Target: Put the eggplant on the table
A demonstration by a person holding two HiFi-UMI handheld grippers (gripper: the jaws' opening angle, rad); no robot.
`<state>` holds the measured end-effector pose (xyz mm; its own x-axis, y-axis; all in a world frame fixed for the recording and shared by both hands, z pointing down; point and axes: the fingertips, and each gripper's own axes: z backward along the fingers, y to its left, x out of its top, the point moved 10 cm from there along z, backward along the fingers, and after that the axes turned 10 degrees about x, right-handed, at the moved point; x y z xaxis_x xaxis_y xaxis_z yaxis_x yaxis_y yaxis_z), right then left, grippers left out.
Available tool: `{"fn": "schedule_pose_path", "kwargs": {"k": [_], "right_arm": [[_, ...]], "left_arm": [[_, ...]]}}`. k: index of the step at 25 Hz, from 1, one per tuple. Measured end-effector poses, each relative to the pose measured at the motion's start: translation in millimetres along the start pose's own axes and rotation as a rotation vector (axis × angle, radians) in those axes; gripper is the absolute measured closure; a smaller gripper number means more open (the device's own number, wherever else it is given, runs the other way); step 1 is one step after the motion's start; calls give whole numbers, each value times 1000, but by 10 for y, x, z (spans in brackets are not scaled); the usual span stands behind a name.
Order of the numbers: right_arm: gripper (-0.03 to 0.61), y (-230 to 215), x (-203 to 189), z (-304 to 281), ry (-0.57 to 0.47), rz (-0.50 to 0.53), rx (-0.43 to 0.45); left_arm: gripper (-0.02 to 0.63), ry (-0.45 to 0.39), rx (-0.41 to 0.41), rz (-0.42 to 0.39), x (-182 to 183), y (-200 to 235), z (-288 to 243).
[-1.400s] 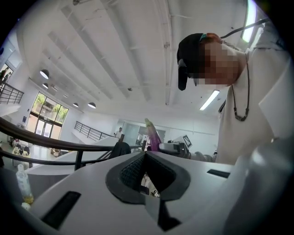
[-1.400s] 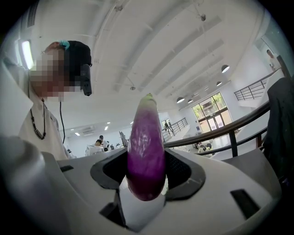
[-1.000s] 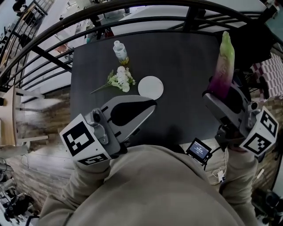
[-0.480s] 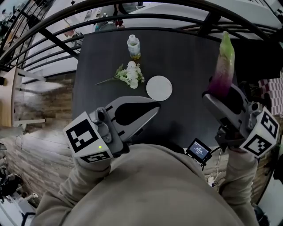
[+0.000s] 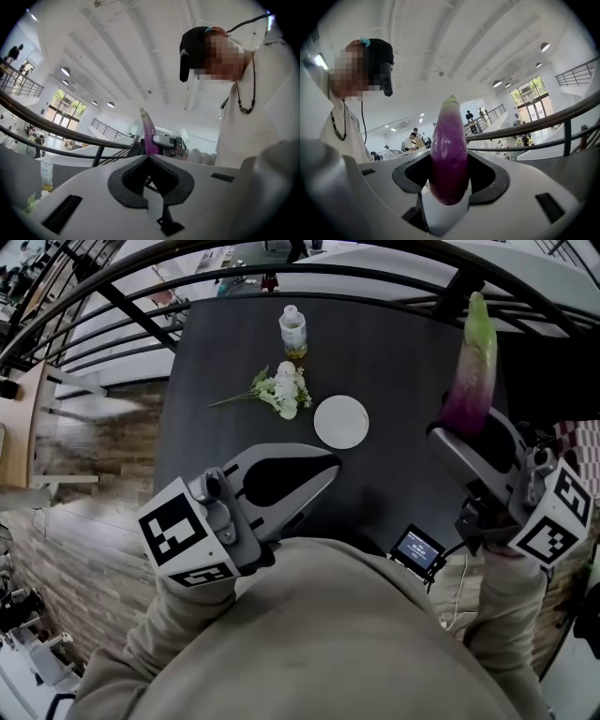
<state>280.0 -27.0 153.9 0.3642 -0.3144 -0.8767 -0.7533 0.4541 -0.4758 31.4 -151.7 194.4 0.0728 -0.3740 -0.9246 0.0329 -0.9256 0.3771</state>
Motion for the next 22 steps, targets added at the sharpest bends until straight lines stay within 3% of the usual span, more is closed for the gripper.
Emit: {"fn": "schedule_pose_path", "kwargs": {"k": [22], "right_arm": [[337,-133,-214,-336,89,-47,-1]], "left_arm": [[609,-35,51,91,-227,134,231]]}}
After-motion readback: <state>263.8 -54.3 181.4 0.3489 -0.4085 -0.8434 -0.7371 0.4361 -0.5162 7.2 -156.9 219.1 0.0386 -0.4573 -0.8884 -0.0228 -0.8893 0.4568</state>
